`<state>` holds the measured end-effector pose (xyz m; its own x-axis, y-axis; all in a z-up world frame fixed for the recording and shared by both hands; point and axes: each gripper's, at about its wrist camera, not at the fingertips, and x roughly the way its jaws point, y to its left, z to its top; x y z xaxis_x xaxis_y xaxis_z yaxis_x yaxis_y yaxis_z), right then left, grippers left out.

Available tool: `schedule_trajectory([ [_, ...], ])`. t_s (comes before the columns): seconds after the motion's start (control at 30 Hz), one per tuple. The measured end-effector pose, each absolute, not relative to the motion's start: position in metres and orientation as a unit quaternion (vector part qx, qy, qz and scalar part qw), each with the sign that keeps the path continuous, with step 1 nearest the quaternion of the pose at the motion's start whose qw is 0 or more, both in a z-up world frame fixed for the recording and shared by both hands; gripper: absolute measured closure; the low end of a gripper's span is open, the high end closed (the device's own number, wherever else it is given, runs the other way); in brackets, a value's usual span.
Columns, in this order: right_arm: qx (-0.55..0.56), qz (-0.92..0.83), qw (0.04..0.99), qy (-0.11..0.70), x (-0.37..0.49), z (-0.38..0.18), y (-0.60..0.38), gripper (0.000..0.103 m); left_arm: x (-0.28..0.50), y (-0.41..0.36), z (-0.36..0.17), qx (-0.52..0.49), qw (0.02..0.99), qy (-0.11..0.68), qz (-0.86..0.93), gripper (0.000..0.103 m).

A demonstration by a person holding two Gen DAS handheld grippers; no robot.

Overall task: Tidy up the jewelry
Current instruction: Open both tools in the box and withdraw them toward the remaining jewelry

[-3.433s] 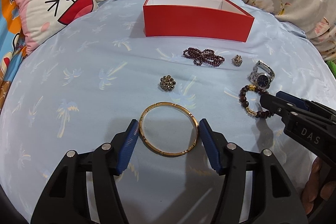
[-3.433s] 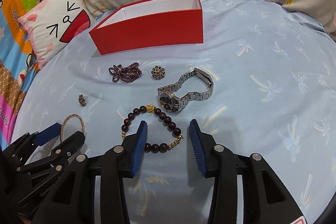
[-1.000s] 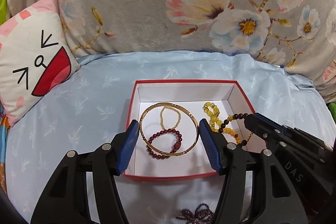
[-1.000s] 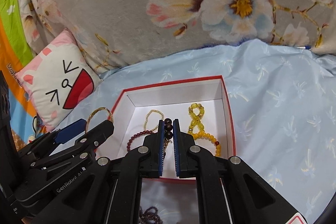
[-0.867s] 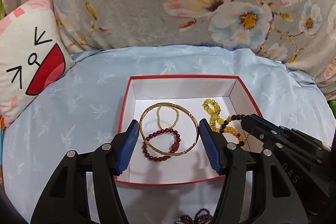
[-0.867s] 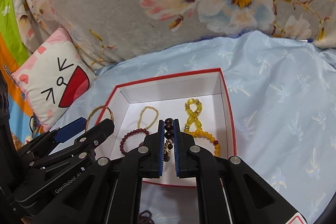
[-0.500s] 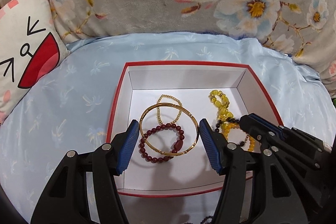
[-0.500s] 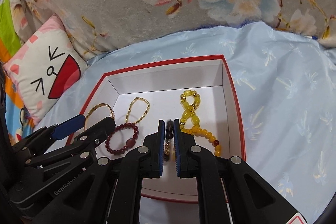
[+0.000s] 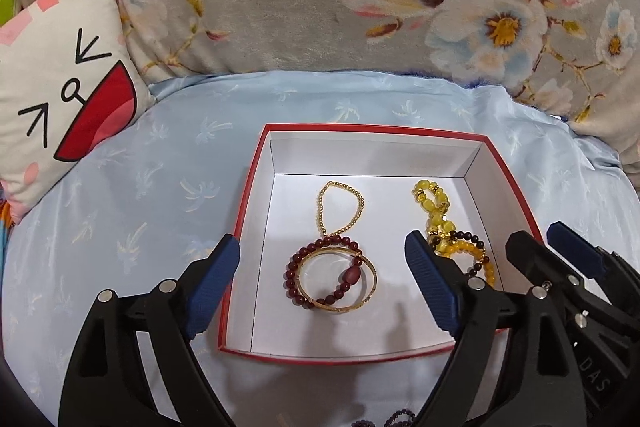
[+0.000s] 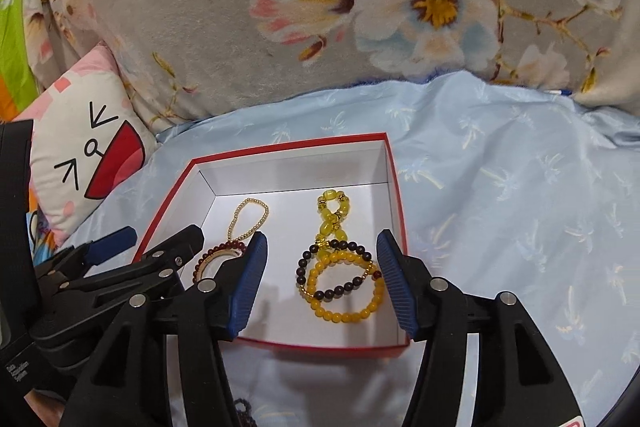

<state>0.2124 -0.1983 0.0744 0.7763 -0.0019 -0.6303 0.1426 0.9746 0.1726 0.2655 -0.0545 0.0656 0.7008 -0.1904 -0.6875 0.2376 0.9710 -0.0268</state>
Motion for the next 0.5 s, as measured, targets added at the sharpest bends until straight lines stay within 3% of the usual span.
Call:
schedule_trajectory([
  [0.5, 0.098, -0.043, 0.936, 0.336, 0.144, 0.079, -0.184, 0.047, 0.201, -0.048, 0.080, 0.048, 0.927, 0.350, -0.125, 0.022],
])
